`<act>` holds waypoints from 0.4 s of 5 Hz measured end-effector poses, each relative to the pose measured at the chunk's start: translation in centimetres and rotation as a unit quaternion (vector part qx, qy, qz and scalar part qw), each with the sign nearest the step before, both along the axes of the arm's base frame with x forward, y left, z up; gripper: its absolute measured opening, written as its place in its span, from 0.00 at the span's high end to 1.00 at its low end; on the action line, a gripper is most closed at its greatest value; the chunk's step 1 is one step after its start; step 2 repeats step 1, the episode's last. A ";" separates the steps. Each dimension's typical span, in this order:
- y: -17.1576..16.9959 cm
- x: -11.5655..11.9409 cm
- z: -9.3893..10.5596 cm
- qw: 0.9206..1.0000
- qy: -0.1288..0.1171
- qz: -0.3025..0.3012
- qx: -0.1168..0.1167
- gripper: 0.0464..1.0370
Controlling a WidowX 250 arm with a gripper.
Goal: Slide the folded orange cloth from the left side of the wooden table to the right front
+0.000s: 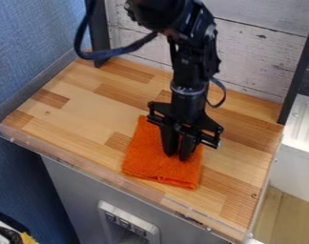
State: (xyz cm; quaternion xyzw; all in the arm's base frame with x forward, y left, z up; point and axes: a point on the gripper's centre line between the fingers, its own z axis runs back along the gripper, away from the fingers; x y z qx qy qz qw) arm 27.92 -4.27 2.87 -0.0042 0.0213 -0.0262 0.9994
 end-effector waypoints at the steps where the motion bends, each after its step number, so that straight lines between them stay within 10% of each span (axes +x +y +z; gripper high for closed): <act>1: 0.3 -0.1 1.8 1.000 -0.011 -0.010 -0.005 0.24; 2: 0.3 -0.1 1.8 1.000 -0.011 -0.010 -0.005 0.24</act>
